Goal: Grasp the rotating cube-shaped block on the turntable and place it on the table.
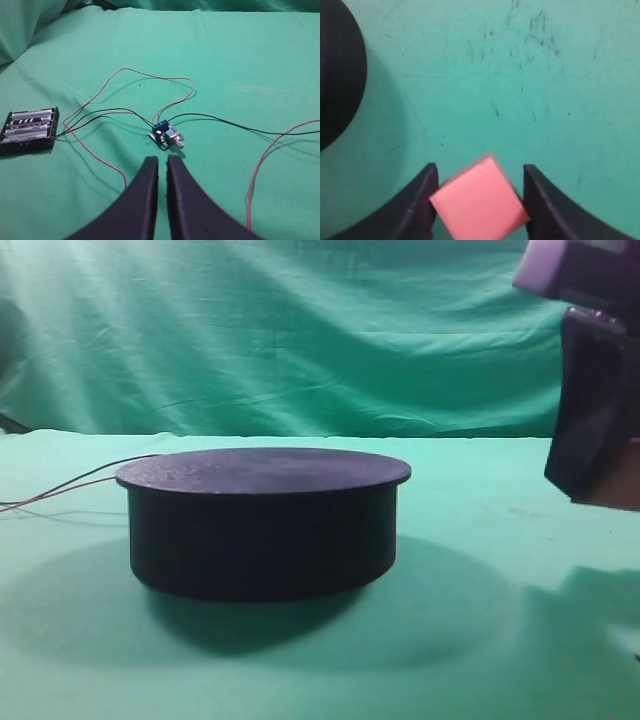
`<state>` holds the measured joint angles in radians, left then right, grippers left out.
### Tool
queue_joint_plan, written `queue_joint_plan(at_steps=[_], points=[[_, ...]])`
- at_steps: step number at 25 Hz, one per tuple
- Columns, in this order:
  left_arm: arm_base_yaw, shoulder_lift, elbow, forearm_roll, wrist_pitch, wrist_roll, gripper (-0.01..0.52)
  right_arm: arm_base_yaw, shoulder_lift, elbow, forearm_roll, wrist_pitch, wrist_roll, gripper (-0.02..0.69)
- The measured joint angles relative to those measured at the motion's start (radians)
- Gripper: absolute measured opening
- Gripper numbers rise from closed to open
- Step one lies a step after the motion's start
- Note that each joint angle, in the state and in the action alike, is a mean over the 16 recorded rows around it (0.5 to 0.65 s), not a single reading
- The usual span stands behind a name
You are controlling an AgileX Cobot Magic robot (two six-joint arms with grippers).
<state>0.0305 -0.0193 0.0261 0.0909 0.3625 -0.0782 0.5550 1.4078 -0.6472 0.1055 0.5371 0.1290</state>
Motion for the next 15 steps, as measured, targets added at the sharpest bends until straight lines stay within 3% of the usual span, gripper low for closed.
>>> queue_joint_plan(at_steps=[5, 15], points=[[0.000, 0.000, 0.000, 0.000, 0.000, 0.000, 0.000, 0.000, -0.096, -0.028, 0.001, 0.078, -0.003, 0.308], [0.000, 0.000, 0.000, 0.000, 0.000, 0.000, 0.000, 0.000, -0.383, -0.062, -0.001, 0.210, -0.010, 0.027]])
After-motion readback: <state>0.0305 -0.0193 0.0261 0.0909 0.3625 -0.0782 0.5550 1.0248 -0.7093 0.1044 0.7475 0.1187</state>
